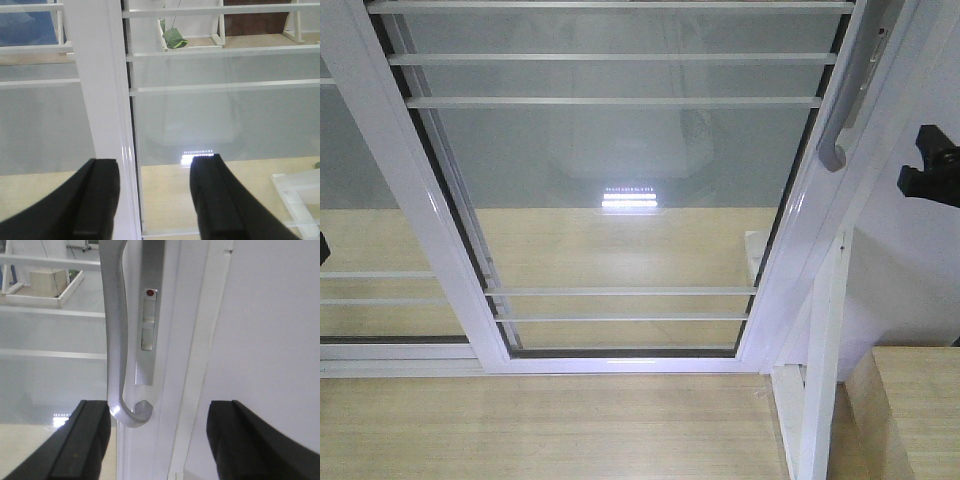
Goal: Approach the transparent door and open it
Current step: 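Move the right gripper to the grey curved handle and close on it, then pull the handle with the right gripper, sliding the door panel open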
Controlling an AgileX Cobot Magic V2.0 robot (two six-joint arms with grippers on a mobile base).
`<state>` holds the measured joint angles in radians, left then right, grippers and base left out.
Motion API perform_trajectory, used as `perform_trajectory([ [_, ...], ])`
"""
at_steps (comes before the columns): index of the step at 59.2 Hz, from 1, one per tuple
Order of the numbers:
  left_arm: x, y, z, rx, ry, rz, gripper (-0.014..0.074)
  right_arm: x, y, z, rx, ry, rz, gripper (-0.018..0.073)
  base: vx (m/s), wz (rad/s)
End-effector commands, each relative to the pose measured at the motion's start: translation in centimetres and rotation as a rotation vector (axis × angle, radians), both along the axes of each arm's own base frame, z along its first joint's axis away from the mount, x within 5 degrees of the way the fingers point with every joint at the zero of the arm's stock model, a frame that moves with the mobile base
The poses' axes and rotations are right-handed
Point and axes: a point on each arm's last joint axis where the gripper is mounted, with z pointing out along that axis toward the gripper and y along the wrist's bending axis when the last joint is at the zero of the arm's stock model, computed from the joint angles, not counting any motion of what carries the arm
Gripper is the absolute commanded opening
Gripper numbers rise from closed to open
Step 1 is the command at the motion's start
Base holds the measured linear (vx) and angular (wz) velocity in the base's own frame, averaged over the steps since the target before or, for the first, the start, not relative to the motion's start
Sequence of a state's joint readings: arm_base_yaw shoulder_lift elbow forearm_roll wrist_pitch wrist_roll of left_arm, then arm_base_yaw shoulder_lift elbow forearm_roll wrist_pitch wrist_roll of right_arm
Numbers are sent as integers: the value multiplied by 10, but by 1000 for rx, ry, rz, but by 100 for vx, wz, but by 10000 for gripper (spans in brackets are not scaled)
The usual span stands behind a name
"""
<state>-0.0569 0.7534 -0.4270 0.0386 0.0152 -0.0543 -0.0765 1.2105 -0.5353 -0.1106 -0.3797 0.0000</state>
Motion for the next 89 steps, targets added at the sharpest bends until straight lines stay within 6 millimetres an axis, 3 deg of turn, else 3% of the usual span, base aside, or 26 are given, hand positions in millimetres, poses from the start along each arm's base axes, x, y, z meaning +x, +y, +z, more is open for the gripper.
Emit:
perform_trajectory([
  [1,4,-1,19,-22,-118,-1,461,17,3,18,-5,-140,53,491,0,0],
  [26,10,-1,13,-20,-82,-1,461,92,5,8,76,-176,122,491,0,0],
  [55,10,-1,13,-19,-81,-1,461,154,4,30,114,-250,163,446,0,0],
  [76,10,-1,12,-18,-77,-1,461,169,21,19,106,-202,262,405,0,0],
  [89,10,-1,12,-18,-75,-1,461,168,48,19,106,-193,328,332,0,0],
])
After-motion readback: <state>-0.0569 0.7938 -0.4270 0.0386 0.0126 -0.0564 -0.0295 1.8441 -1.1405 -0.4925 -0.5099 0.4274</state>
